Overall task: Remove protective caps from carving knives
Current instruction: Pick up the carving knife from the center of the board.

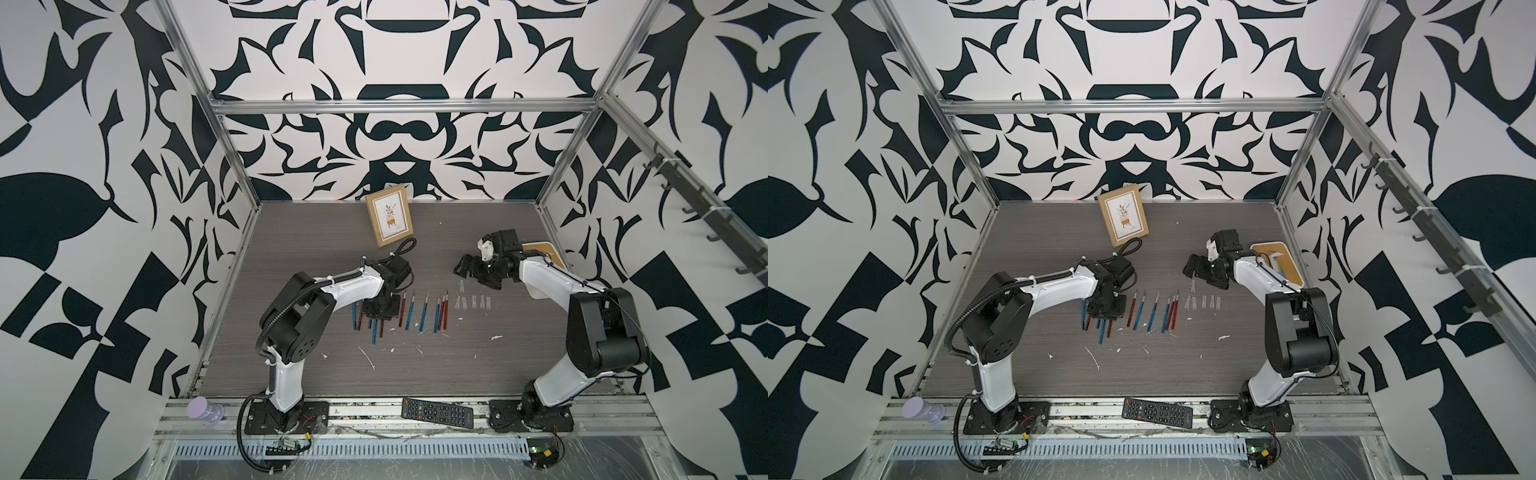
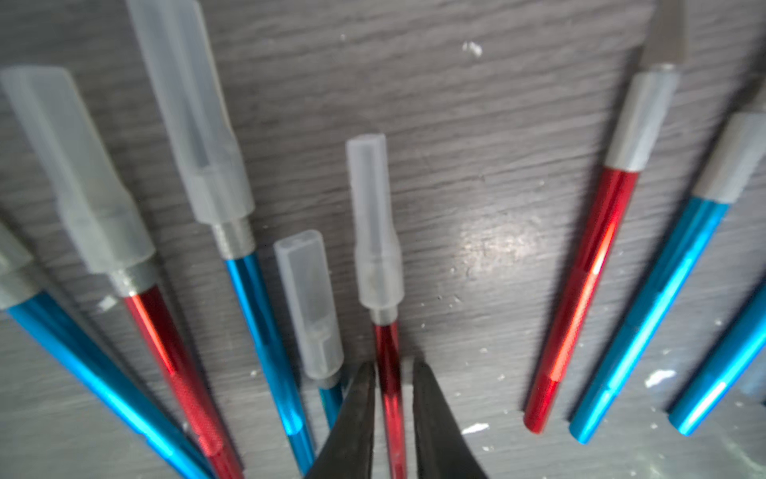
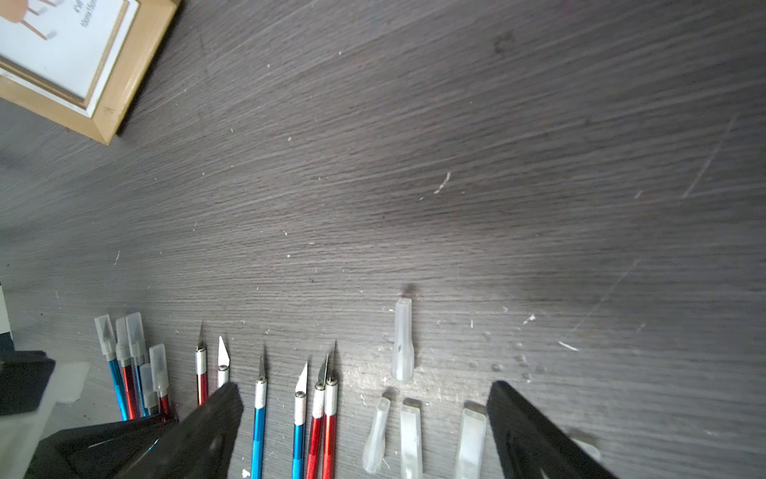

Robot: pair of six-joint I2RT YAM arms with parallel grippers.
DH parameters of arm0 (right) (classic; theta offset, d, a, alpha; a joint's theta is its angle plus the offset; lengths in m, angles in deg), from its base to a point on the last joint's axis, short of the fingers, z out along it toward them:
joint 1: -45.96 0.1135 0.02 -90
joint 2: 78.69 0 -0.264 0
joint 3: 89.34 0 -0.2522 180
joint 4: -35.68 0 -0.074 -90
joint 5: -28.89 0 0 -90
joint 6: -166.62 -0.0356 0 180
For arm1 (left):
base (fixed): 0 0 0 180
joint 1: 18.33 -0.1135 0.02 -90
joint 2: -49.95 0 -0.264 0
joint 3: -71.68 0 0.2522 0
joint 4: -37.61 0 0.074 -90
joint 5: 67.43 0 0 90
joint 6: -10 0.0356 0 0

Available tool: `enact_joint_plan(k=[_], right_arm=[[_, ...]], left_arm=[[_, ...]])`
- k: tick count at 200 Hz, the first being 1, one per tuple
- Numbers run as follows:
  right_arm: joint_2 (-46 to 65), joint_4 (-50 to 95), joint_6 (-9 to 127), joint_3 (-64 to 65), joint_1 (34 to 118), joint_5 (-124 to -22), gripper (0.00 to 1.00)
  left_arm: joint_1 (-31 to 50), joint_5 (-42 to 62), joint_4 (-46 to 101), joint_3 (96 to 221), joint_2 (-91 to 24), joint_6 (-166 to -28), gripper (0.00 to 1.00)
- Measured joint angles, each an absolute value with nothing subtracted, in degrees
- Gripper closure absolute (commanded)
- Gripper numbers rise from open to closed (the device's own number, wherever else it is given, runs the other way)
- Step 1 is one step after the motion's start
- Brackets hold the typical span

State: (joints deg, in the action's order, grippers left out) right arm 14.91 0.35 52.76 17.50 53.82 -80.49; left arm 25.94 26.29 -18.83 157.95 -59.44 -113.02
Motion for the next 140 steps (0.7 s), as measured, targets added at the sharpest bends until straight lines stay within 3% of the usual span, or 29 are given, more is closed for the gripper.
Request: enact_joint_plan(k=[47,140], right_arm=[[14.9,0.4,52.8,17.5,53.8,-80.6,0.05],[14.3,1.2,52.0,17.5,54.3,-82.8,0.11]], left_arm=[[25.9,26.2,-19.1,158.2,-59.6,-113.0,0.92],[25.5,21.8,-18.1,158.7,-56.6,-112.6,0.97]])
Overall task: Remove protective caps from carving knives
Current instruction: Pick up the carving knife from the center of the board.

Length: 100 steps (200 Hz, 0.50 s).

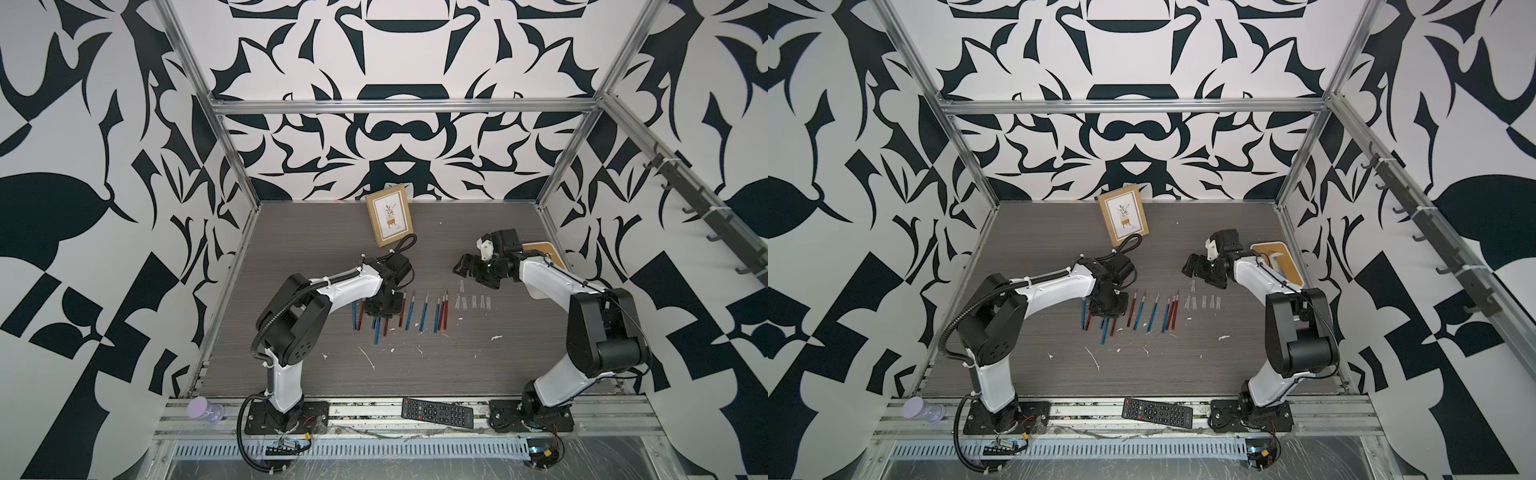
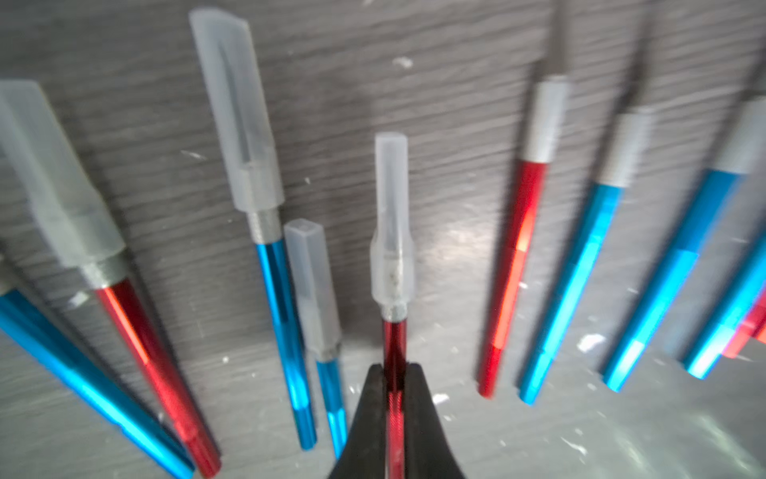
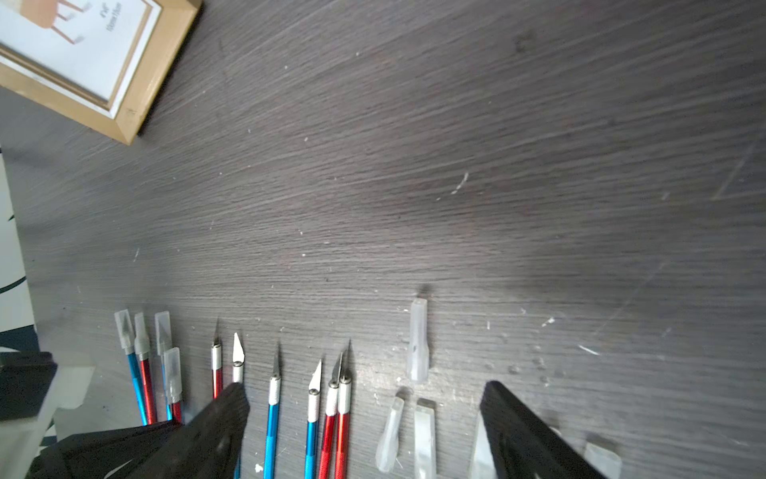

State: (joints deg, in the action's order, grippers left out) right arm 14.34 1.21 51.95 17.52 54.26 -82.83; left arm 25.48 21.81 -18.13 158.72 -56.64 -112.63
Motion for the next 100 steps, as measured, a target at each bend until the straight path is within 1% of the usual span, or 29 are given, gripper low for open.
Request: enact_joint_plan(k=[22,54,100], right_arm=[[13.3,1.7,51.4,17.5,55.7,-84.1,0.13],[12.4,3.5,50.5,17.5,58.3,-86.6,0.23],[12.5,7.9,47.9,17.5,62.6,-90.5,0.26]], left_arm=[[24.2,17.3,-15.3,158.5,-53.6,-112.2,0.97],[20.9,9.1,-8.6,156.1,-49.9,-112.6,0.98],[20.0,2.3,-2.5,153.6,-49.8,-113.8,0.98]])
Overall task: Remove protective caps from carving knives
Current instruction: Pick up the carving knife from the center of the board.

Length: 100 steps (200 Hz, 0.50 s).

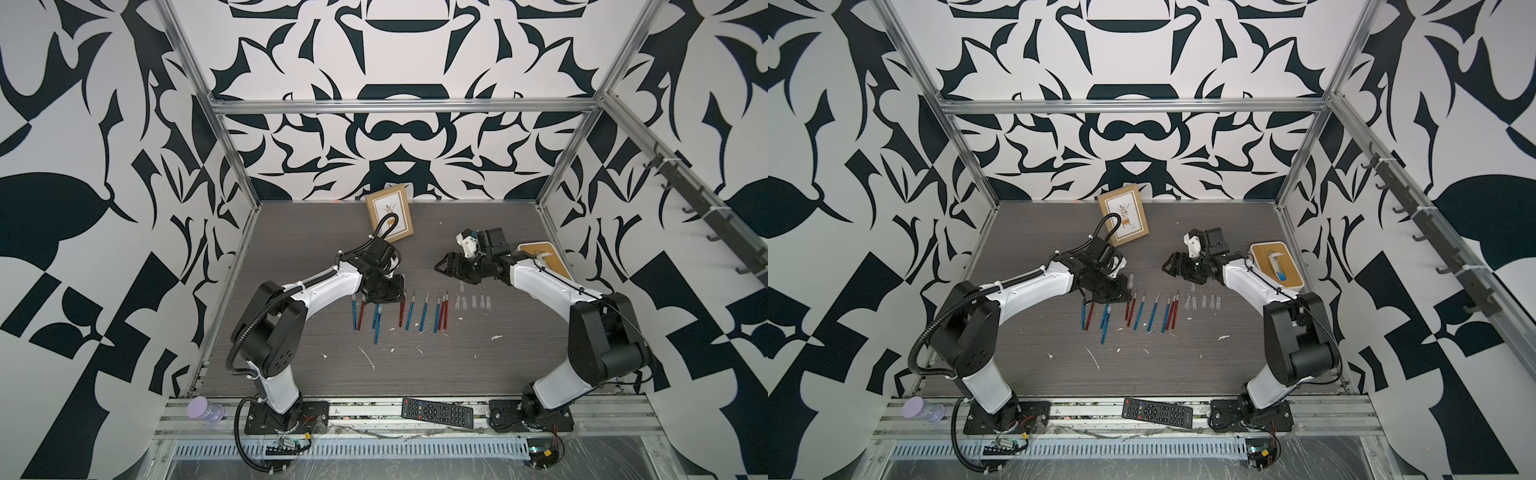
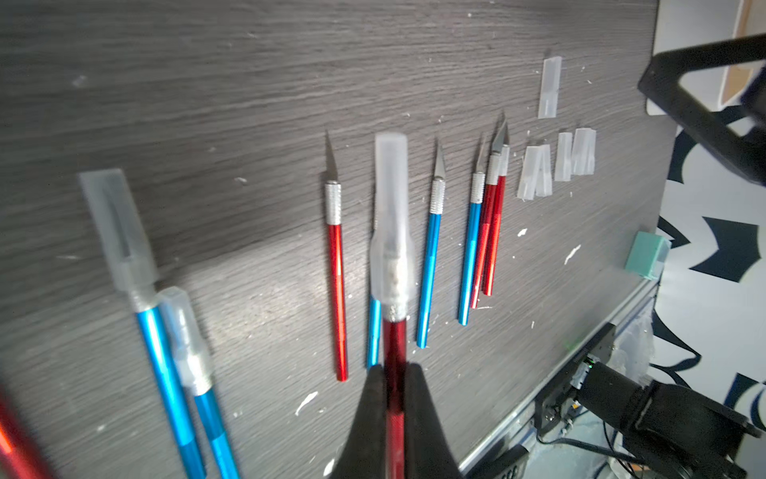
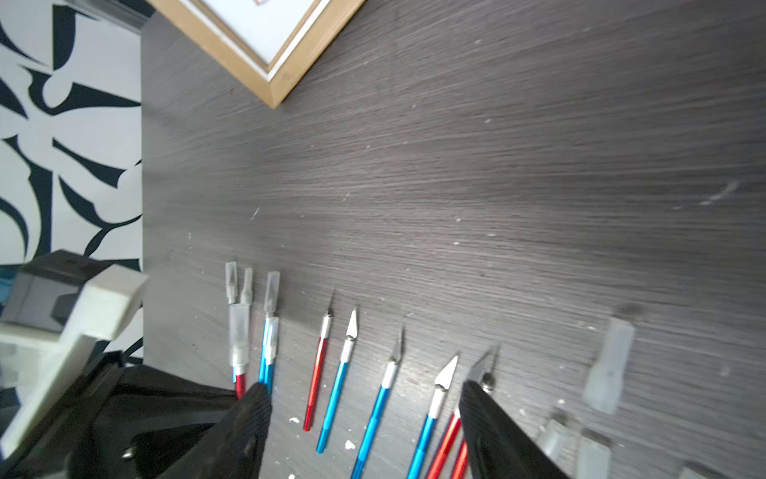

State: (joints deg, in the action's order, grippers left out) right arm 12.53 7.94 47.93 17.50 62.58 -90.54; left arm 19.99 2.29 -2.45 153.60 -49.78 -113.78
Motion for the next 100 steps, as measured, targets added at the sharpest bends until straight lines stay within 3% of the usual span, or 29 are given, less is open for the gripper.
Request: enact_joint_plan(k=[100], right_arm=[[18.1,17.7,39.4,17.5,70.8,-96.8,0.42]], left_arm=[[20.0,-0.8,2.2,153.5,-49.8,-115.1,1.00]])
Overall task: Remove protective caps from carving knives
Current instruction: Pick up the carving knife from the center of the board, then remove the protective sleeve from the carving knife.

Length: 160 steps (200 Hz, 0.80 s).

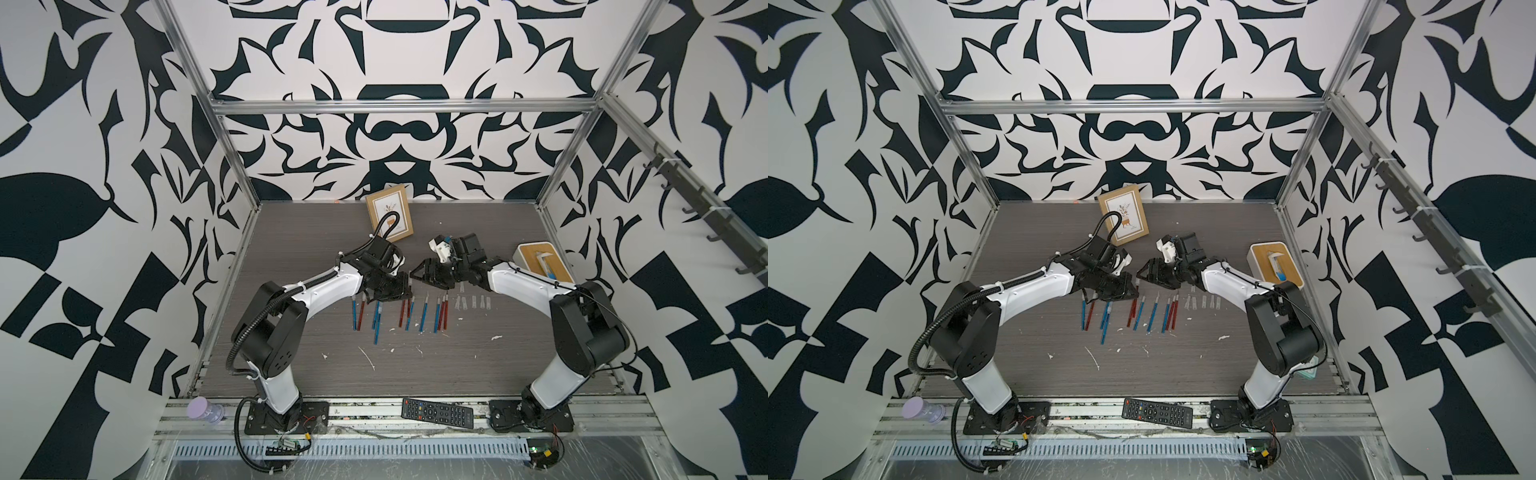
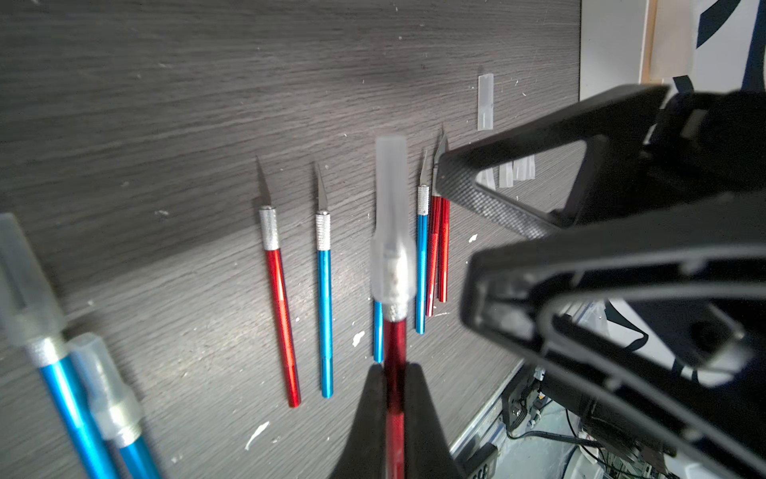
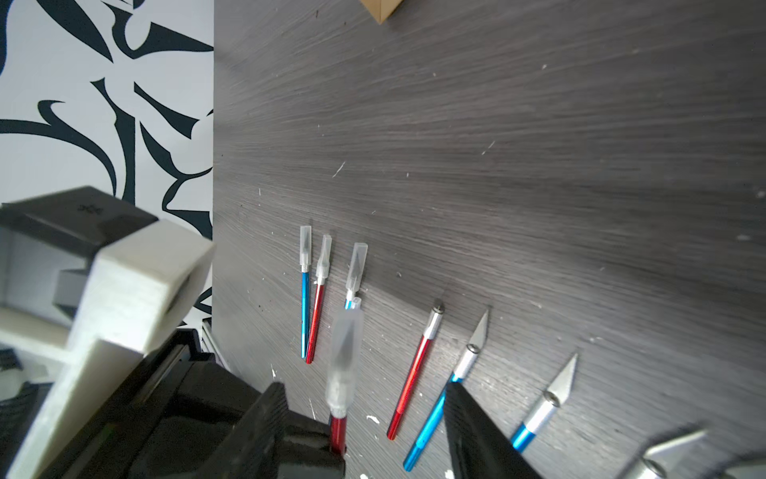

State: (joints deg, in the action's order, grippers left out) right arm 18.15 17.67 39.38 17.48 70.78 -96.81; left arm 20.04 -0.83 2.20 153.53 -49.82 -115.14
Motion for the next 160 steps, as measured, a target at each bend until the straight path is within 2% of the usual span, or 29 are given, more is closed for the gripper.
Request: enact_joint_plan(k=[115,139,160], right_arm=[[23.9,25.4,33.0,16.8,72.0,-98.4,0.64],[23.9,26.1,32.7,16.6,72.1,-98.5,0.74],[23.9,26.5,32.2,16.3,72.2,-98.5,0.76]], left_arm=[[20.0,-0.4,2.2,153.5,-49.9,-115.1,1.00],[20.0,-0.4,2.2,153.5,-49.9,-115.1,1.00],[20.0,-0.4,2.2,153.5,-50.0,-115.0,1.00]])
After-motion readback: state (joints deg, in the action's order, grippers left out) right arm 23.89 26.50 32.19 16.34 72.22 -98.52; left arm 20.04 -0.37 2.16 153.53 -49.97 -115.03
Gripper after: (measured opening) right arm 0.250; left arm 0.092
